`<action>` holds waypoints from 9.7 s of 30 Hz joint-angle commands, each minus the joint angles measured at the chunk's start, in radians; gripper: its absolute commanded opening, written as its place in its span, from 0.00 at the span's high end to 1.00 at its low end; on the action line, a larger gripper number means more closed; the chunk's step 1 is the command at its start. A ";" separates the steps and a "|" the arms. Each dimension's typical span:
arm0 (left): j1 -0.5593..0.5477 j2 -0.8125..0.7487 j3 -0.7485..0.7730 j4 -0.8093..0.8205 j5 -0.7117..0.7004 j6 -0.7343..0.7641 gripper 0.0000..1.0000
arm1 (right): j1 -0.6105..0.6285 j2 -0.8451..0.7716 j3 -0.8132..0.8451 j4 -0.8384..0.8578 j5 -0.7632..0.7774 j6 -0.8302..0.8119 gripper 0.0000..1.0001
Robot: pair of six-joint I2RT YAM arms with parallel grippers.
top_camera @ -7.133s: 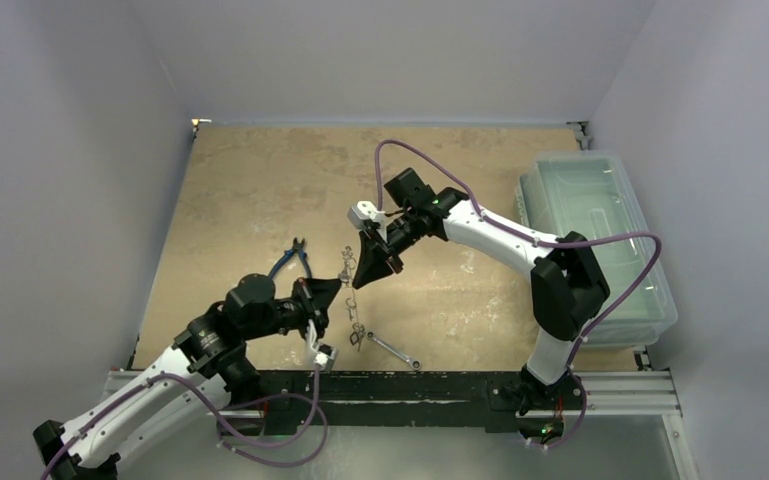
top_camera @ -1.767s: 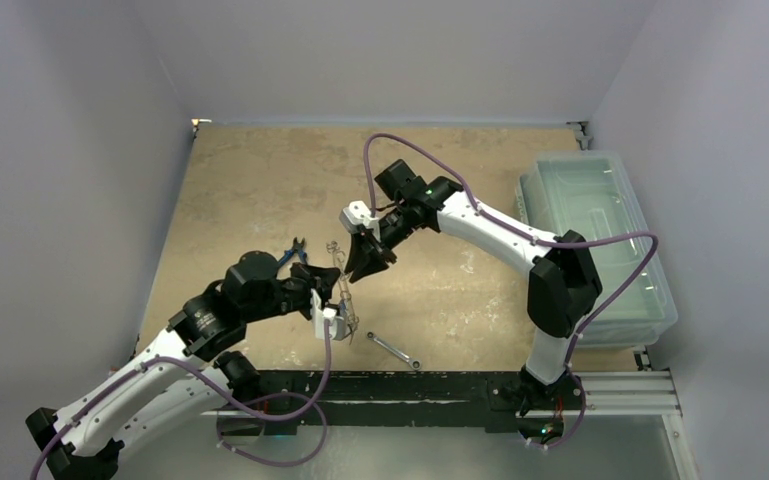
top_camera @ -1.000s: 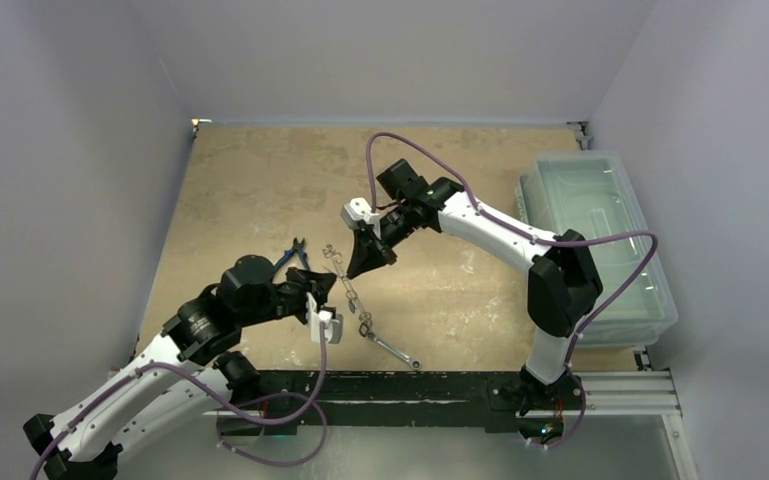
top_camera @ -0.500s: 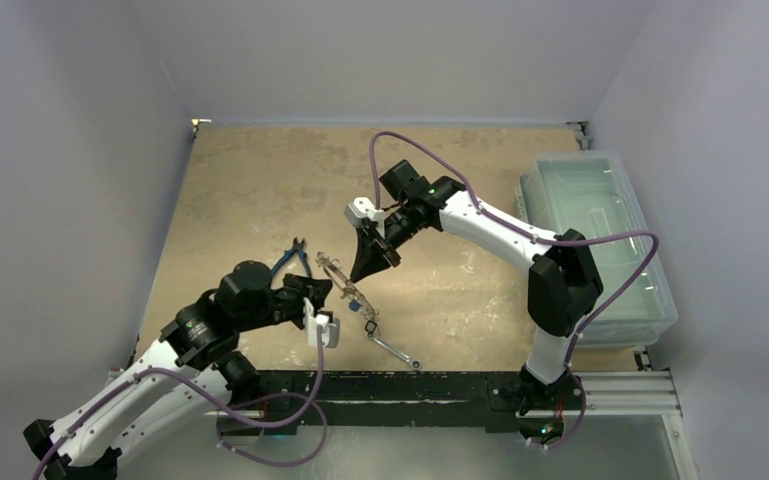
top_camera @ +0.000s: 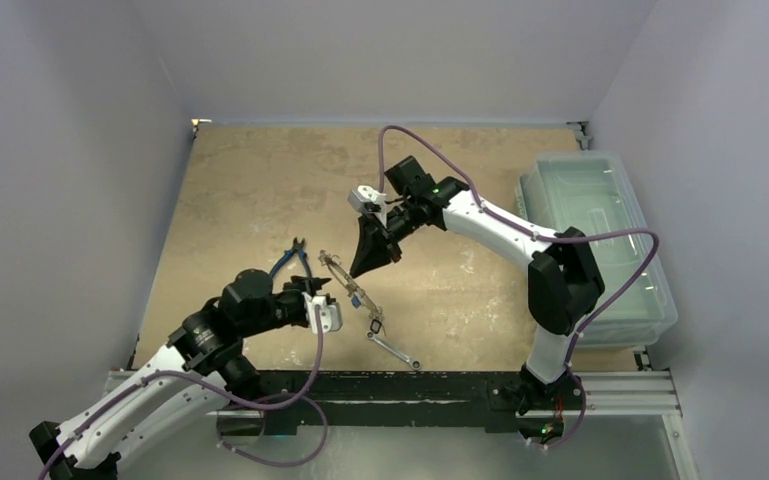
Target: Remove the keys from the keyring
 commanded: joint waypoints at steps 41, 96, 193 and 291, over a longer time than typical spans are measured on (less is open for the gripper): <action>0.004 0.112 -0.071 0.293 -0.013 -0.119 0.67 | -0.018 -0.074 -0.224 0.686 -0.021 0.710 1.00; 0.003 0.044 -0.104 0.353 -0.119 -0.177 0.71 | -0.085 0.078 -0.521 2.319 0.148 2.123 1.00; 0.015 0.041 -0.119 0.631 0.078 -0.230 0.72 | -0.065 -0.092 -0.632 1.972 0.225 1.875 1.00; 0.226 0.207 0.265 -0.137 0.410 0.216 0.53 | -0.046 -0.129 -0.621 1.866 0.077 1.739 1.00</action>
